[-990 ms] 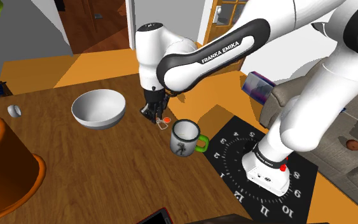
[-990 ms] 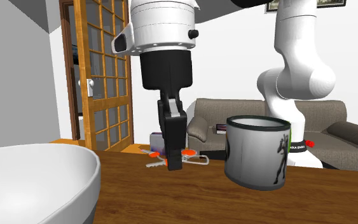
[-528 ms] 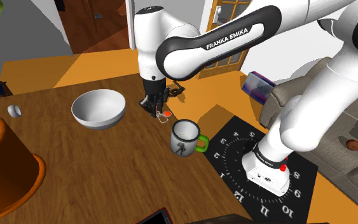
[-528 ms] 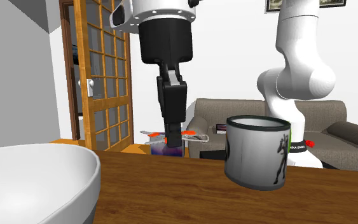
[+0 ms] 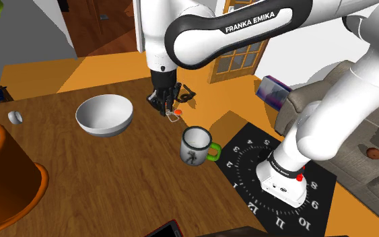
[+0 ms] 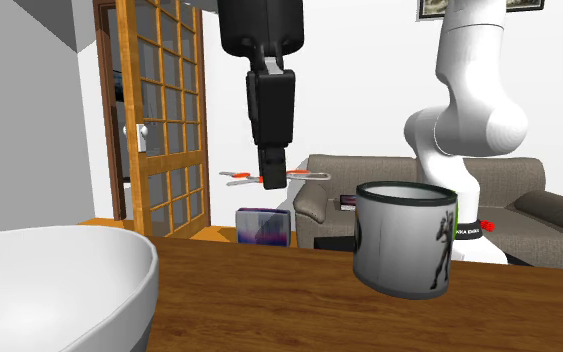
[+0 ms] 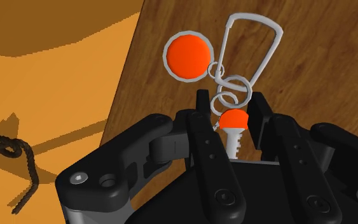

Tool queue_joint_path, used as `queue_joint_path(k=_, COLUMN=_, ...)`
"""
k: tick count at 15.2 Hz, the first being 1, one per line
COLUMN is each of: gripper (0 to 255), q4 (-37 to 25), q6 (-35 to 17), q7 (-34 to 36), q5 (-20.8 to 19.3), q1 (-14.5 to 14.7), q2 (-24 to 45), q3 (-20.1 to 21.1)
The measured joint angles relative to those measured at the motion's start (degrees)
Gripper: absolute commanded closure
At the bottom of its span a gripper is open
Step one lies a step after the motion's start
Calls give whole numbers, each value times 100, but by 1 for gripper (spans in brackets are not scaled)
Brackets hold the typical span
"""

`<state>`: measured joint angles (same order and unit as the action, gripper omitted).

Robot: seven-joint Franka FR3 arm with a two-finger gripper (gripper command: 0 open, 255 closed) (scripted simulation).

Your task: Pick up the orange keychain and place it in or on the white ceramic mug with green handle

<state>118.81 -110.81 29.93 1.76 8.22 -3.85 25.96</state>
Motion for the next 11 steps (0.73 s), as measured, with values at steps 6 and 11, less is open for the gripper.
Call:
queue_joint_path(k=6, gripper=255, q4=-369, q6=459, q7=-37, q5=35, q1=-11, q2=-99, q3=-22)
queue_joint_path(k=11, gripper=255, q4=-547, q6=788, q7=-49, q5=104, q1=-2, q2=-263, q3=-29)
